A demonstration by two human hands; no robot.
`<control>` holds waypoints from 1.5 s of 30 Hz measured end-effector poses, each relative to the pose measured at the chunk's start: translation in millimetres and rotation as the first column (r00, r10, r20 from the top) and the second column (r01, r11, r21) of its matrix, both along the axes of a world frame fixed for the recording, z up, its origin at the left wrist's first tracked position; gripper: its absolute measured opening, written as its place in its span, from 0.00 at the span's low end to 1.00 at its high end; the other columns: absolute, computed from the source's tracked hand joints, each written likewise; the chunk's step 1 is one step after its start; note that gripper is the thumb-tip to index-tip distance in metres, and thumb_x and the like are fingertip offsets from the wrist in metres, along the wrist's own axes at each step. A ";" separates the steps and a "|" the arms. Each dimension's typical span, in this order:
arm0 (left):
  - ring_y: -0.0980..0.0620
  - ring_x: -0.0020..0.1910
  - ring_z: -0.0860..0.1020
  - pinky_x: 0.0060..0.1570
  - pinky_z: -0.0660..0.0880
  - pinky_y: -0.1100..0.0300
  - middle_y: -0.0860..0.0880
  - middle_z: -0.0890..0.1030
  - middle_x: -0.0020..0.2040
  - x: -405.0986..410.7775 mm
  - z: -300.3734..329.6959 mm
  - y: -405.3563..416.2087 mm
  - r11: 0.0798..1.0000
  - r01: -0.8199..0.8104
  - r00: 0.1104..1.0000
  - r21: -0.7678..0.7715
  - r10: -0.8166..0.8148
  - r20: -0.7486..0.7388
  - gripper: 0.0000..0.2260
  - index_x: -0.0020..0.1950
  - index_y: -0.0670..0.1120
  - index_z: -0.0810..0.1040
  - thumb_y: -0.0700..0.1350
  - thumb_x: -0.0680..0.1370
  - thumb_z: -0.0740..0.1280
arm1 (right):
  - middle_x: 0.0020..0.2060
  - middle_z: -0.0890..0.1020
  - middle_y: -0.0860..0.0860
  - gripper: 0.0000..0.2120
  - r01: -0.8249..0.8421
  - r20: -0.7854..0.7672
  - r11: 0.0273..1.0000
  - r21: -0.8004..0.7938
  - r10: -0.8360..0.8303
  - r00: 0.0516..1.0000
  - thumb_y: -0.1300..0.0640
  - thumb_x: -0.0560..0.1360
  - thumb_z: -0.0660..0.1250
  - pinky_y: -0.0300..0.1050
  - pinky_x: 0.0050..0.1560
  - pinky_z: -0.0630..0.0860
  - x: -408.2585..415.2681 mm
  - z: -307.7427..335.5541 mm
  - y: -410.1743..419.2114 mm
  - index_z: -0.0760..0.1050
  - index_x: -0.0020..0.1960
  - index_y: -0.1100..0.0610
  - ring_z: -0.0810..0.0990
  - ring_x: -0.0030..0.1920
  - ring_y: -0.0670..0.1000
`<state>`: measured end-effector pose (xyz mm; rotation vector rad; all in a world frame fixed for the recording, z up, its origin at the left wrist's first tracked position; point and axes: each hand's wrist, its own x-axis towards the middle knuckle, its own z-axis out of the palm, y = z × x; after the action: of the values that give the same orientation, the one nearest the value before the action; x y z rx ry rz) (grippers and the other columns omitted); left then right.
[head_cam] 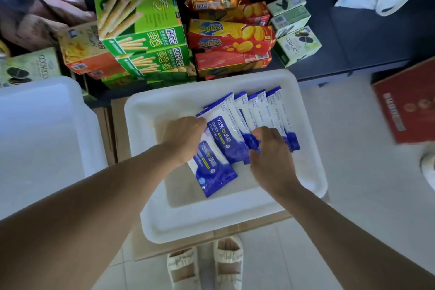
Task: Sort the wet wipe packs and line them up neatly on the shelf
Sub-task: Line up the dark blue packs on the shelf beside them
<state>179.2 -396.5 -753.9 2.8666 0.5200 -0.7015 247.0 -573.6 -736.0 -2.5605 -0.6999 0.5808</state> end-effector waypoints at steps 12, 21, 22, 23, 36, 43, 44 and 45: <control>0.49 0.55 0.79 0.46 0.75 0.58 0.49 0.77 0.59 -6.0 -6.9 5.4 0.885 -0.322 0.946 -0.336 0.312 -0.084 0.23 0.57 0.46 0.66 0.51 0.71 0.74 | 0.47 0.80 0.55 0.15 -0.002 0.240 0.972 -0.234 0.060 0.969 0.52 0.70 0.73 0.50 0.52 0.70 -13.4 -22.3 27.7 0.76 0.51 0.60 0.77 0.49 0.57; 0.44 0.58 0.74 0.54 0.69 0.60 0.42 0.76 0.55 -16.1 -9.5 24.6 0.820 -0.340 0.919 -0.460 0.394 0.024 0.14 0.55 0.39 0.78 0.41 0.71 0.73 | 0.32 0.78 0.53 0.13 -0.013 0.281 0.972 -0.234 0.080 0.956 0.69 0.61 0.76 0.40 0.34 0.65 -17.1 -34.8 38.8 0.74 0.35 0.58 0.75 0.35 0.55; 0.45 0.61 0.72 0.54 0.66 0.64 0.42 0.73 0.60 -14.2 -4.8 26.1 0.820 -0.315 0.917 -0.478 0.392 0.068 0.15 0.57 0.39 0.77 0.39 0.71 0.72 | 0.30 0.76 0.53 0.15 -0.013 0.252 0.988 -0.156 0.053 0.966 0.72 0.59 0.75 0.37 0.30 0.61 -19.2 -35.3 35.9 0.71 0.32 0.58 0.73 0.31 0.55; 0.47 0.63 0.71 0.53 0.65 0.67 0.43 0.71 0.64 -12.0 -0.2 26.6 0.807 -0.301 0.915 -0.507 0.394 0.083 0.16 0.60 0.39 0.76 0.37 0.72 0.71 | 0.29 0.75 0.53 0.16 -0.023 0.214 0.997 -0.079 0.039 0.976 0.73 0.60 0.73 0.35 0.28 0.58 -21.1 -36.9 32.0 0.69 0.31 0.57 0.70 0.29 0.54; 0.50 0.49 0.80 0.41 0.77 0.59 0.48 0.81 0.52 -12.4 22.3 30.9 0.662 -0.362 0.921 -0.656 0.364 -0.140 0.11 0.49 0.49 0.72 0.40 0.73 0.72 | 0.44 0.81 0.57 0.07 -0.003 0.194 0.995 0.105 -0.018 0.981 0.59 0.73 0.69 0.48 0.42 0.77 -8.6 -27.3 16.7 0.78 0.47 0.62 0.77 0.48 0.56; 0.49 0.49 0.80 0.37 0.73 0.64 0.47 0.80 0.51 -12.3 29.0 32.4 0.632 -0.420 0.903 -0.651 0.366 -0.227 0.09 0.50 0.47 0.72 0.40 0.74 0.70 | 0.44 0.80 0.56 0.23 0.115 0.427 0.955 -0.275 0.014 0.904 0.47 0.65 0.77 0.48 0.49 0.73 -6.6 -42.9 60.1 0.73 0.51 0.60 0.78 0.47 0.56; 0.49 0.49 0.80 0.36 0.73 0.63 0.47 0.80 0.51 -12.6 29.5 33.1 0.619 -0.435 0.895 -0.653 0.373 -0.243 0.09 0.50 0.47 0.72 0.40 0.74 0.70 | 0.41 0.80 0.56 0.21 0.132 0.444 0.946 -0.296 0.014 0.896 0.49 0.65 0.78 0.48 0.47 0.73 -7.1 -43.1 64.2 0.73 0.48 0.60 0.79 0.44 0.56; 0.48 0.50 0.80 0.36 0.74 0.63 0.47 0.80 0.51 -13.1 30.2 34.0 0.613 -0.441 0.893 -0.655 0.374 -0.252 0.09 0.49 0.48 0.71 0.40 0.74 0.70 | 0.38 0.80 0.56 0.19 0.142 0.441 0.940 -0.309 0.009 0.897 0.51 0.64 0.78 0.48 0.45 0.72 -7.2 -43.1 66.8 0.73 0.45 0.60 0.78 0.42 0.55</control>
<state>166.1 -362.4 -723.7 1.9090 0.7043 -0.7381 239.8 -506.8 -779.1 -3.0678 -0.6967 0.0926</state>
